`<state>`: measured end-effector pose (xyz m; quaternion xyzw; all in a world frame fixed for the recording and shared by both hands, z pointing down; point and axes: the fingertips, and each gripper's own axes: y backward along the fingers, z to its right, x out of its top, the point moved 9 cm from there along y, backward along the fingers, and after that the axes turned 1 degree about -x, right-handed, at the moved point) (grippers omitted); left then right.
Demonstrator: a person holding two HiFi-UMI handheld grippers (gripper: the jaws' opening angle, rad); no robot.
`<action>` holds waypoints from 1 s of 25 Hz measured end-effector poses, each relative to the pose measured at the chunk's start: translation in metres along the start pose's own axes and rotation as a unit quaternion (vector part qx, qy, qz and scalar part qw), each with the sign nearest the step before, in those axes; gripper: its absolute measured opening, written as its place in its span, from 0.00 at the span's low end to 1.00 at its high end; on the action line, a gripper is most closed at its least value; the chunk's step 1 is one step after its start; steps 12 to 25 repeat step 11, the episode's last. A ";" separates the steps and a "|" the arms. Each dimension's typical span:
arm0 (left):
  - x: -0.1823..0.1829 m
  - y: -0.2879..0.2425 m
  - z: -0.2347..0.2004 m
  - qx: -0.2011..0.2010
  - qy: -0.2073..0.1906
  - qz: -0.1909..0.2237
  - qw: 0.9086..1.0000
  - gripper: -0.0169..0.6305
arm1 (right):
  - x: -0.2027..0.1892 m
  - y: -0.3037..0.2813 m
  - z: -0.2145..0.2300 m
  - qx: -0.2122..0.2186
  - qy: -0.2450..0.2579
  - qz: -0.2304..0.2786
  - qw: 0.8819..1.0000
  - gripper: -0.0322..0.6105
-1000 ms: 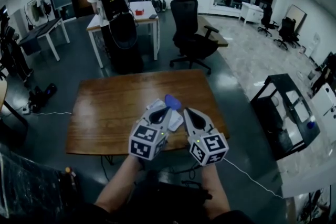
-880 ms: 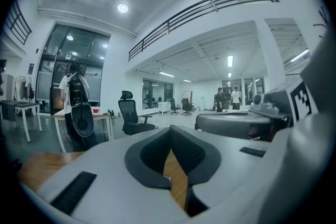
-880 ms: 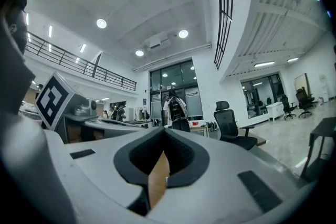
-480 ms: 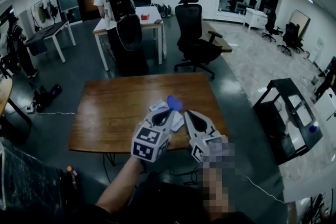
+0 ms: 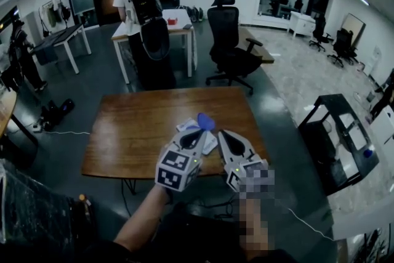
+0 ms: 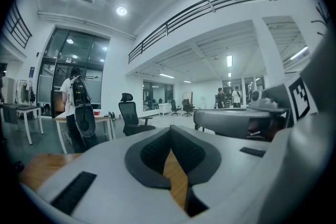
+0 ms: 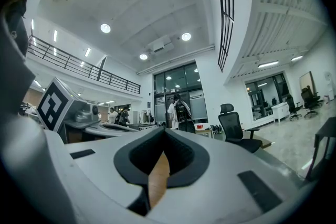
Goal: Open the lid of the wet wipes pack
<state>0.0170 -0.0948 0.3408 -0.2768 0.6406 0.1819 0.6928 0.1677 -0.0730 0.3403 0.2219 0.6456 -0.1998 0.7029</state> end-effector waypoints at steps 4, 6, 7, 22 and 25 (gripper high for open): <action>-0.002 0.002 0.004 0.001 -0.001 -0.001 1.000 0.04 | -0.001 0.003 -0.001 0.003 -0.001 -0.001 1.000 0.07; -0.001 0.003 0.003 0.003 -0.001 0.000 1.000 0.04 | 0.000 0.003 -0.002 0.005 -0.001 -0.001 1.000 0.07; -0.001 0.004 0.003 0.004 0.000 0.000 1.000 0.04 | 0.000 0.003 -0.003 0.006 -0.002 -0.001 1.000 0.07; -0.002 0.005 0.002 0.006 0.001 0.001 1.000 0.04 | 0.000 0.003 -0.004 0.008 -0.001 0.001 1.000 0.07; -0.002 0.005 0.002 0.006 0.001 0.001 1.000 0.04 | 0.000 0.003 -0.004 0.008 -0.001 0.001 1.000 0.07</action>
